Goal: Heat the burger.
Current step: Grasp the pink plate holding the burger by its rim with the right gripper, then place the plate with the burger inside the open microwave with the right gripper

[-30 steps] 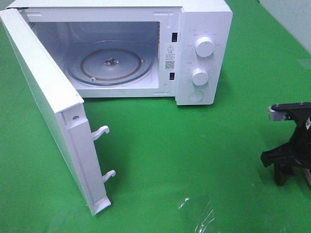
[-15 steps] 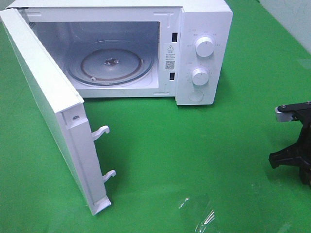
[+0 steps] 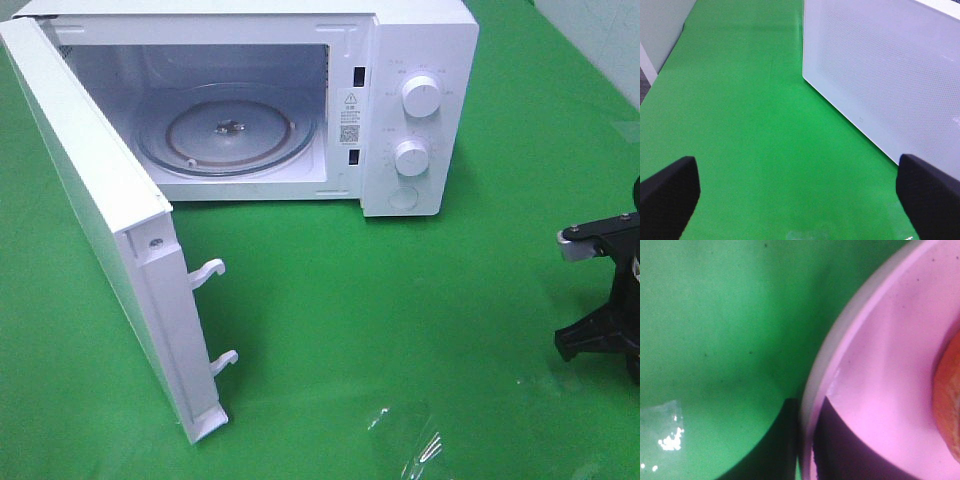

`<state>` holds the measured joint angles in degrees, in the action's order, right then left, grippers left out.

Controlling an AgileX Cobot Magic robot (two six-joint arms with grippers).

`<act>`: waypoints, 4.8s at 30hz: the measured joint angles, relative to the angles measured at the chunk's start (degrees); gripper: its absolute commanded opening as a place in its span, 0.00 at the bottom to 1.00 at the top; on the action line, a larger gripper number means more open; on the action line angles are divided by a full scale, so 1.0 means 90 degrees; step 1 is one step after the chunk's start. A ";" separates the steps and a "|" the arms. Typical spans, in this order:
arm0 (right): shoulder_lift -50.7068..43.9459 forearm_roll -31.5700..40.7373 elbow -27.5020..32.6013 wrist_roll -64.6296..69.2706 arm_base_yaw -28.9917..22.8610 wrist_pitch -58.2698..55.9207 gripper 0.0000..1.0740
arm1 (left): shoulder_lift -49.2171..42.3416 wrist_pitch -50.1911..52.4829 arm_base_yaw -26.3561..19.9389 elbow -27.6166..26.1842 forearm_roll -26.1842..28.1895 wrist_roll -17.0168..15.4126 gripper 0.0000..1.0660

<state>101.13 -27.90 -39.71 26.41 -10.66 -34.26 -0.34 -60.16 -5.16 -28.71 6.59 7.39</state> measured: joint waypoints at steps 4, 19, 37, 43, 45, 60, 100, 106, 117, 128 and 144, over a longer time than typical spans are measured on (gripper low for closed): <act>-0.0153 -0.0331 0.0038 0.0439 -0.0286 -0.0312 0.00 | 0.0000 0.0000 0.0000 0.0000 0.0000 0.0000 0.94; -0.0637 -0.0910 0.0038 0.0961 -0.1222 -0.0891 0.00 | 0.0000 0.0000 0.0000 0.0000 0.0000 0.0000 0.94; -0.1744 -0.0910 0.0376 0.0949 -0.2782 -0.1719 0.00 | 0.0000 0.0000 0.0000 0.0000 0.0000 0.0000 0.94; -0.2082 -0.0910 0.0598 0.0949 -0.3209 -0.1846 0.00 | 0.0000 0.0000 0.0000 0.0000 0.0000 0.0000 0.94; -0.2209 -0.0910 0.0681 0.0949 -0.3400 -0.1897 0.00 | 0.0000 0.0000 0.0000 0.0000 0.0000 0.0000 0.94; -0.2725 -0.0904 0.1063 0.0898 -0.4966 -0.2273 0.00 | 0.0000 0.0000 0.0000 0.0000 0.0000 0.0000 0.94; -0.2725 -0.1522 0.1082 -0.1655 -0.6844 -0.1235 0.00 | 0.0000 0.0000 0.0000 0.0000 0.0000 0.0000 0.94; -0.2725 -0.1846 0.1082 -0.1814 -0.6818 -0.0974 0.00 | 0.0000 0.0000 0.0000 0.0000 0.0000 0.0000 0.94; -0.2718 -0.1916 0.1082 -0.3489 -0.5901 -0.0019 0.00 | 0.0000 0.0000 0.0000 0.0000 0.0000 0.0000 0.94; -0.2712 -0.1496 0.1082 -0.6092 -0.4635 0.0942 0.00 | 0.0000 0.0000 0.0000 0.0000 0.0000 0.0000 0.94; -0.2712 0.1471 0.1082 -1.1134 -0.3419 0.1776 0.00 | 0.0000 0.0000 0.0000 0.0000 0.0000 0.0000 0.94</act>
<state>76.72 -14.67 -29.97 -73.80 -41.42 -18.28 -0.34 -60.16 -5.16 -28.71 6.59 7.39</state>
